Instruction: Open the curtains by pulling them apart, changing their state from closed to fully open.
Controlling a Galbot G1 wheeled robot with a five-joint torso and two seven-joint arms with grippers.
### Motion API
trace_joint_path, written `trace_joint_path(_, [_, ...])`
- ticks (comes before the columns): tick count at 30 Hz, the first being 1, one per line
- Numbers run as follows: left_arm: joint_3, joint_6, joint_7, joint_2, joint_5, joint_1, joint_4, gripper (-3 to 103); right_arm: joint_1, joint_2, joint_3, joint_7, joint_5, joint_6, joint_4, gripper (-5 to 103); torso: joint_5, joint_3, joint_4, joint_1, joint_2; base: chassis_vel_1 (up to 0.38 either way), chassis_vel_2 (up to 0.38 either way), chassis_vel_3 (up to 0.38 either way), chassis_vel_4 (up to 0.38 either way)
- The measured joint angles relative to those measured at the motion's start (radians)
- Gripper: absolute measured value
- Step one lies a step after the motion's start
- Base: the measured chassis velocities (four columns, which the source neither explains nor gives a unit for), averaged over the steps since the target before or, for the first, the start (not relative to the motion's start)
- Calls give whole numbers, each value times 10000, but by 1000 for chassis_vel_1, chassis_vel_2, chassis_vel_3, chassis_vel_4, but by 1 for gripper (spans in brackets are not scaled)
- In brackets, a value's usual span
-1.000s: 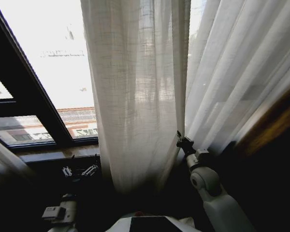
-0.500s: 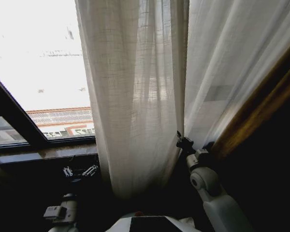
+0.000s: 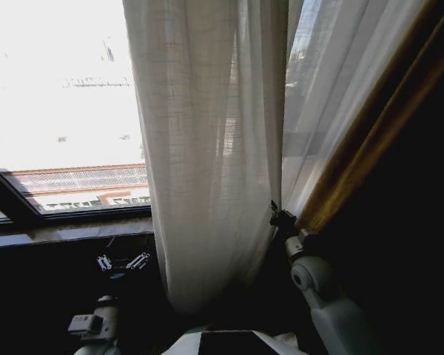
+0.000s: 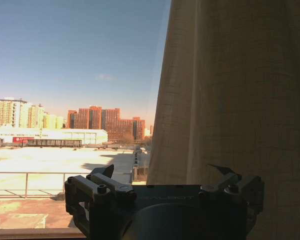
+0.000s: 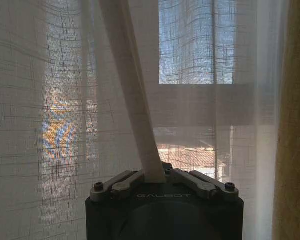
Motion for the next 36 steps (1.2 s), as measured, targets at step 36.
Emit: trace_joint_path(36, [-76,-118,12,1,-56,52,84,100,-79,22,-100,3,-518,260,-278,3,8,1,-1,0,0,-165,-172,173,171])
